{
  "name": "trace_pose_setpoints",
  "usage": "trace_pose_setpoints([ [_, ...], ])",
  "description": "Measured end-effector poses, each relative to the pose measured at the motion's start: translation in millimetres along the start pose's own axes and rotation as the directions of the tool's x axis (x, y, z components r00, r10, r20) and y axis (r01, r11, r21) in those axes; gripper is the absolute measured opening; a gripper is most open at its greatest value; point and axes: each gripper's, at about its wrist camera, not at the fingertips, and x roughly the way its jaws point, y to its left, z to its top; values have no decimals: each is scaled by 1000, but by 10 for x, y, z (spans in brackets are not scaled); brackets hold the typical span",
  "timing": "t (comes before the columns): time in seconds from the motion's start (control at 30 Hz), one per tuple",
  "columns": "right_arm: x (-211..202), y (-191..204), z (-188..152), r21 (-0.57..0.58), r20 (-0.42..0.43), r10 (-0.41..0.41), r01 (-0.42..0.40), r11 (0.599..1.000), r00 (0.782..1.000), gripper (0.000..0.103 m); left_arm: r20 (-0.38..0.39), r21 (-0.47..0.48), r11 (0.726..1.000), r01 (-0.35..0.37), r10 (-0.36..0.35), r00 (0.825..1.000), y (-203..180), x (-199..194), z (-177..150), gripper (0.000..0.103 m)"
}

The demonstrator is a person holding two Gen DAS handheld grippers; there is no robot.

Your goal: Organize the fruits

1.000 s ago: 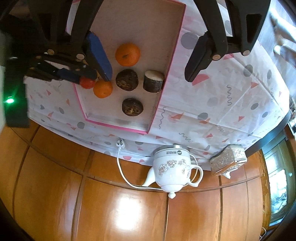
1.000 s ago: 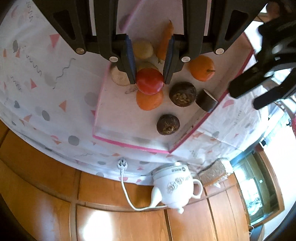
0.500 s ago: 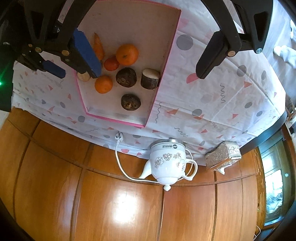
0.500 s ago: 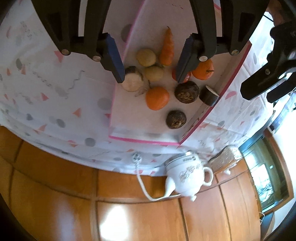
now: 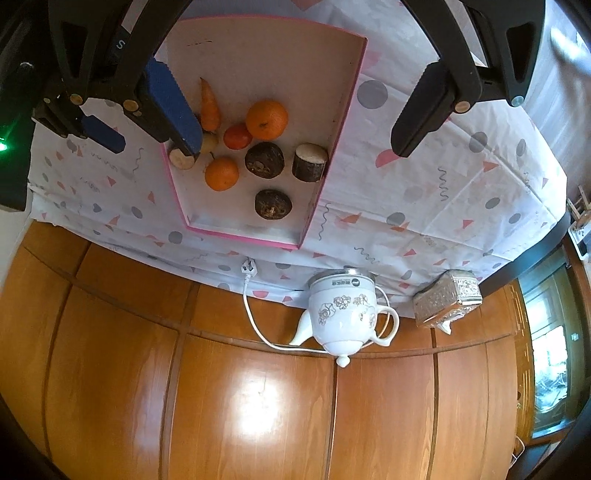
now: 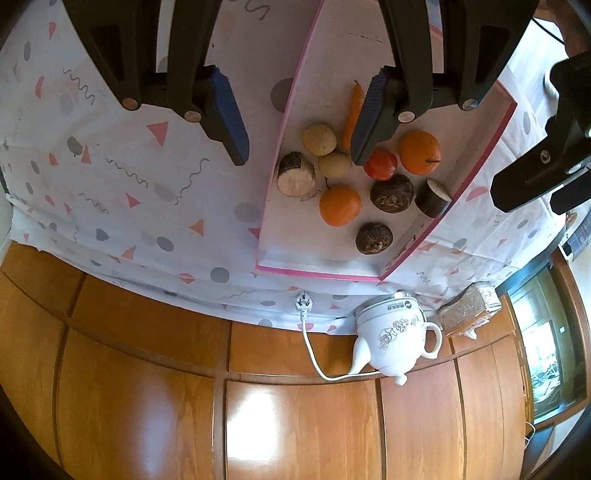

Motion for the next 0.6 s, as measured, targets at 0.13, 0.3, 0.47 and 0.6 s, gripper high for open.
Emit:
trace_pose_setpoints([
  [0.13,-11,9,-20,0,-1,3,-3,1000,1000,58,11,9,1000,-11,11,1000,-9,-24,-5,103],
  [0.3,-13,28,-30,-8,-1,1,-1,1000,1000,58,9,3,1000,-11,11,1000,0,-25,-10,103],
  [0.47,2,22,-40,-9,-5,0,0,1000,1000,58,7,-1,1000,-12,12,1000,13,-9,-15,103],
  [0.6,39,14,-53,-6,-18,2,-2,1000,1000,58,5,-2,1000,-2,2,1000,14,11,-27,102],
])
